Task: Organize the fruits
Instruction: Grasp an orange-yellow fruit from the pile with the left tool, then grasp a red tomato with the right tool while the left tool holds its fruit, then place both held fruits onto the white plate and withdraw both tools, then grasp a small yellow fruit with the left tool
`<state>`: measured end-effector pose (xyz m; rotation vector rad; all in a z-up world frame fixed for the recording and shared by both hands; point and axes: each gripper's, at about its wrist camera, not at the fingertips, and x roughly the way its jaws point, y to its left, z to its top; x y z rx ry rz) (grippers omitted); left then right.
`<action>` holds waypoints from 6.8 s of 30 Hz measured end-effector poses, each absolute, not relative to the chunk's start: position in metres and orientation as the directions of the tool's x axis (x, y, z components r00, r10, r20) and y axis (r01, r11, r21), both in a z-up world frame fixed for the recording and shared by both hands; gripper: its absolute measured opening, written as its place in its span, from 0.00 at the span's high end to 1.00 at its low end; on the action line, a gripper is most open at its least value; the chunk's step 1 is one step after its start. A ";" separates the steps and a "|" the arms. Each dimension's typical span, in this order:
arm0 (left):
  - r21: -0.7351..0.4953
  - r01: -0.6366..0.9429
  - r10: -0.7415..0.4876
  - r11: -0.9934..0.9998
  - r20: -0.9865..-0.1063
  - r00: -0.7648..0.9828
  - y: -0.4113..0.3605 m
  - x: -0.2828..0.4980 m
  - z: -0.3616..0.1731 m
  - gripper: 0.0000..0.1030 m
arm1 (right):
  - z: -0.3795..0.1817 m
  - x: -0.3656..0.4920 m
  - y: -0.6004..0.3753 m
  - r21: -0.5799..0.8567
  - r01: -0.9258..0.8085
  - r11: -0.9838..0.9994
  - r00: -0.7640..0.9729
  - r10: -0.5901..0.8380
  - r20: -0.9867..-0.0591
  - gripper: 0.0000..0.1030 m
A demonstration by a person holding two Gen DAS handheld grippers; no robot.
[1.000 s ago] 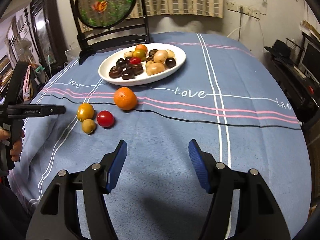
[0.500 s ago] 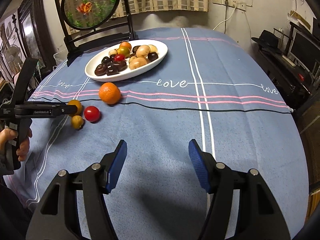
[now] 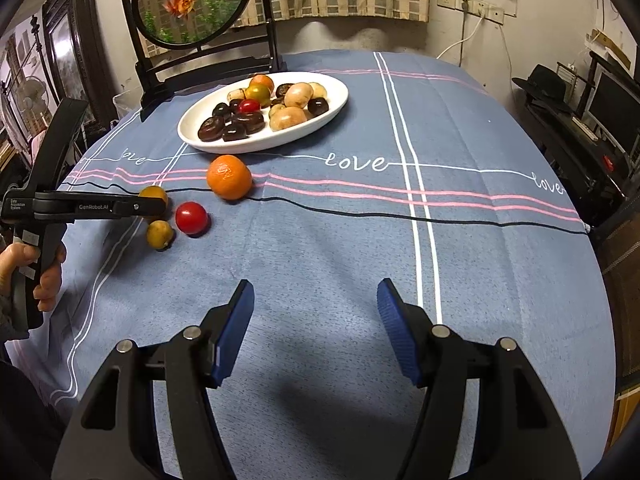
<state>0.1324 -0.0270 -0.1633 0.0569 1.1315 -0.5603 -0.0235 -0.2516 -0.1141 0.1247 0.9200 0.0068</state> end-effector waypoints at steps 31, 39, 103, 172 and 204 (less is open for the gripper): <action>-0.155 0.237 -0.242 0.959 -0.884 0.400 0.089 0.054 -0.151 0.62 | -0.140 0.088 -0.168 0.274 -0.162 0.948 0.496 0.318 -0.808 0.49; -0.150 0.243 -0.239 0.958 -0.885 0.399 0.087 0.057 -0.151 0.62 | -0.148 0.089 -0.168 0.285 -0.168 0.944 0.462 0.331 -0.823 0.64; -0.140 0.376 -0.289 0.916 -0.880 0.378 0.005 0.100 -0.146 0.67 | -0.142 0.017 -0.231 0.257 -0.093 0.962 0.482 0.269 -0.834 0.69; -0.139 0.520 -0.401 0.843 -0.807 0.433 -0.119 0.274 -0.123 0.39 | -0.118 0.179 -0.220 0.197 -0.165 0.966 0.600 0.257 -0.758 0.51; -0.043 0.349 -0.210 0.936 -0.864 0.458 -0.044 0.082 -0.101 0.10 | -0.092 -0.027 -0.260 0.216 0.013 0.976 0.593 0.166 -0.788 0.37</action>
